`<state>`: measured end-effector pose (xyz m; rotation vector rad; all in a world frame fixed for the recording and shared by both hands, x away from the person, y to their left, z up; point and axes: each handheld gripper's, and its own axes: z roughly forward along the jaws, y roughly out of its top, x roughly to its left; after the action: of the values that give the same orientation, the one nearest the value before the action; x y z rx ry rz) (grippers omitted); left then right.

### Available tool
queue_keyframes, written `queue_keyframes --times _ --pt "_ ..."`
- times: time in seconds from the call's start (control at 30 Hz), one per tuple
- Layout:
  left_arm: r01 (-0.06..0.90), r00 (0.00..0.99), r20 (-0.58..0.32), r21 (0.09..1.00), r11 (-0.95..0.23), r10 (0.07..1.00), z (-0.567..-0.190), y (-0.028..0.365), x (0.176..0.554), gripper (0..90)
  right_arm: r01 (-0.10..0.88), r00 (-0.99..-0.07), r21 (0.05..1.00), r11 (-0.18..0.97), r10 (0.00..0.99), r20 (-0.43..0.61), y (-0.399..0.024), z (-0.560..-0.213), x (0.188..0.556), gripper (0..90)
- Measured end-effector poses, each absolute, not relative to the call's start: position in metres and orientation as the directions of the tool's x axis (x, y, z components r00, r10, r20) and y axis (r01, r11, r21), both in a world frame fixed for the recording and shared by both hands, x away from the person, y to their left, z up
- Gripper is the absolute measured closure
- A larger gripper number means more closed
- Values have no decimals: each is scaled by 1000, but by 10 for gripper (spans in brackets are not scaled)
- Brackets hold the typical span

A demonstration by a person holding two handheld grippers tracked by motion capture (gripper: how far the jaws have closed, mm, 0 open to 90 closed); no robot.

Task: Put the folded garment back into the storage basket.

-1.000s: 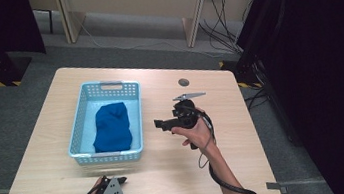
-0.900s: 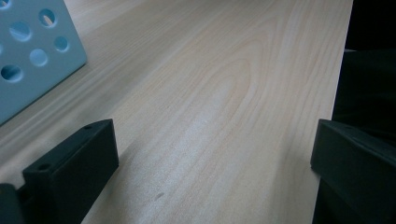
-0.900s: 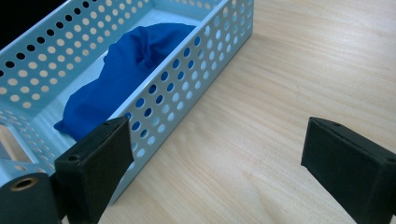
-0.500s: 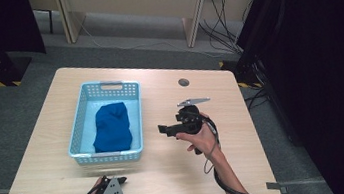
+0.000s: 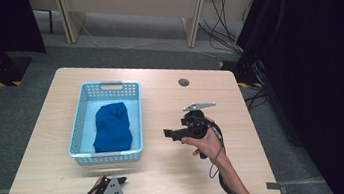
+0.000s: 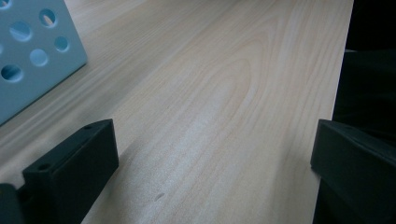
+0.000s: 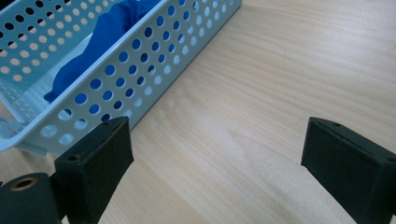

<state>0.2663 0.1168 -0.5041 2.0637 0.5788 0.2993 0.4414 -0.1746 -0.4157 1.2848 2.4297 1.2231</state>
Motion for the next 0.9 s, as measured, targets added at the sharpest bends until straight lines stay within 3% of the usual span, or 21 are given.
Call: queue_keyframes --times 0.9 --pt "282 859 -15 847 -450 511 -504 117 266 0 650 -613 690 318 755 230 -199 -430 422 94"
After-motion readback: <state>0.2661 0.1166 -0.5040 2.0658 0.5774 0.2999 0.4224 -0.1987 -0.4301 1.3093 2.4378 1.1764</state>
